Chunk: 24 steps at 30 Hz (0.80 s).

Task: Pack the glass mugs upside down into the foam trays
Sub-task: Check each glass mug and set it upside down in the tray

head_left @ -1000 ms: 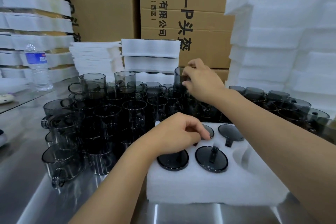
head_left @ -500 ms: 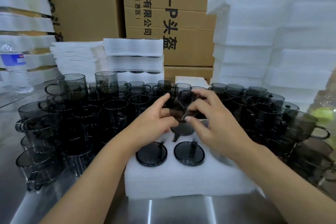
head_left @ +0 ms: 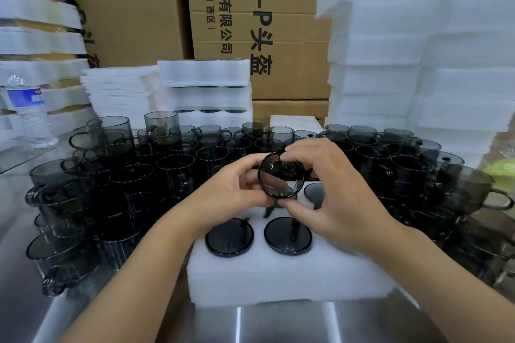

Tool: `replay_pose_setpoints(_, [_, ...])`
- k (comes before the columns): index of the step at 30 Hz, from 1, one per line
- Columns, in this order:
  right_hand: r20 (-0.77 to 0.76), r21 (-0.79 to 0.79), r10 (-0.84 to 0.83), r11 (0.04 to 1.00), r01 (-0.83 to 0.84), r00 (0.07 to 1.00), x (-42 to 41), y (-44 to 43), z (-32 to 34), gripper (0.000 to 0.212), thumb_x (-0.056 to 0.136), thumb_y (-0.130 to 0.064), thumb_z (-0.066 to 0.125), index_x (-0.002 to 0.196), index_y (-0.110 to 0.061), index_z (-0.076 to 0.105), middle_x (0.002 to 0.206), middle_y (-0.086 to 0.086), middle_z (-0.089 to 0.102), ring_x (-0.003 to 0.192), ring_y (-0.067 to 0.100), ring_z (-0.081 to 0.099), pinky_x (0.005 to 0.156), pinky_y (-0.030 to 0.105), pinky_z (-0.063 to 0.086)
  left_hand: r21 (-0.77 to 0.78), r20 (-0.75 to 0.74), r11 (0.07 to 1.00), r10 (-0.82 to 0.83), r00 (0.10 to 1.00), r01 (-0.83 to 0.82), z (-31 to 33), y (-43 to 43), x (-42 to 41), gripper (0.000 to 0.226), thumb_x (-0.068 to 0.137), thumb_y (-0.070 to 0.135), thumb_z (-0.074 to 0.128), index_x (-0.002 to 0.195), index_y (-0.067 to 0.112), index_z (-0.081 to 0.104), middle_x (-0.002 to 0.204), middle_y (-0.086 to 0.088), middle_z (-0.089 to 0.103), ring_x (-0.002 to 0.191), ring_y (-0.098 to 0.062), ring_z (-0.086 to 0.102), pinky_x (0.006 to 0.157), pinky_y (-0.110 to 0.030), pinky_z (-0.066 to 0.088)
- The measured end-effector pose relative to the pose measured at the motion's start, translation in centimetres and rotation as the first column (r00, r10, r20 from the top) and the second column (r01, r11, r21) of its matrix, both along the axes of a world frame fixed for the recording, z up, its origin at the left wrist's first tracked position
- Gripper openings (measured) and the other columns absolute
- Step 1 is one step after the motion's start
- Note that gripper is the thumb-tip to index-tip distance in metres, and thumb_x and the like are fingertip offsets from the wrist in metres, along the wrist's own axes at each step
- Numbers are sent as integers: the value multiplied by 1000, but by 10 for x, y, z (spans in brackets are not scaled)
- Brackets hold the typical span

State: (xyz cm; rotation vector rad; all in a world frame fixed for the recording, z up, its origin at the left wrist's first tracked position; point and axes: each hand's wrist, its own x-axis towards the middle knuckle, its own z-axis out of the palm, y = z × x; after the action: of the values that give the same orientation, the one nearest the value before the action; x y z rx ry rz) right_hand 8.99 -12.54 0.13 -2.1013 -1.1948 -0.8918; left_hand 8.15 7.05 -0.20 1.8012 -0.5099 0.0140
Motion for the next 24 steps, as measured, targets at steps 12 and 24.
replay_pose_setpoints(12, [-49, -27, -19, 999, 18, 999, 0, -2, -1, 56, 74, -15, 72, 125, -19, 51, 122, -6, 46, 116, 10, 45, 98, 17, 35, 14, 7, 1000, -14, 1000, 14, 0, 3, -2, 61, 68, 32, 73, 126, 35, 54, 112, -4, 70, 110, -14, 64, 98, -34, 47])
replay_pose_setpoints(24, [-73, -79, -63, 995, 57, 995, -1, -2, 0, 59, 75, -21, 72, 129, -20, 50, 123, -7, 43, 115, 10, 44, 97, 16, 34, 40, -14, 999, -17, 1000, 17, -1, 4, -1, 71, 66, 34, 75, 132, 32, 49, 113, -4, 70, 110, -15, 64, 99, -34, 47])
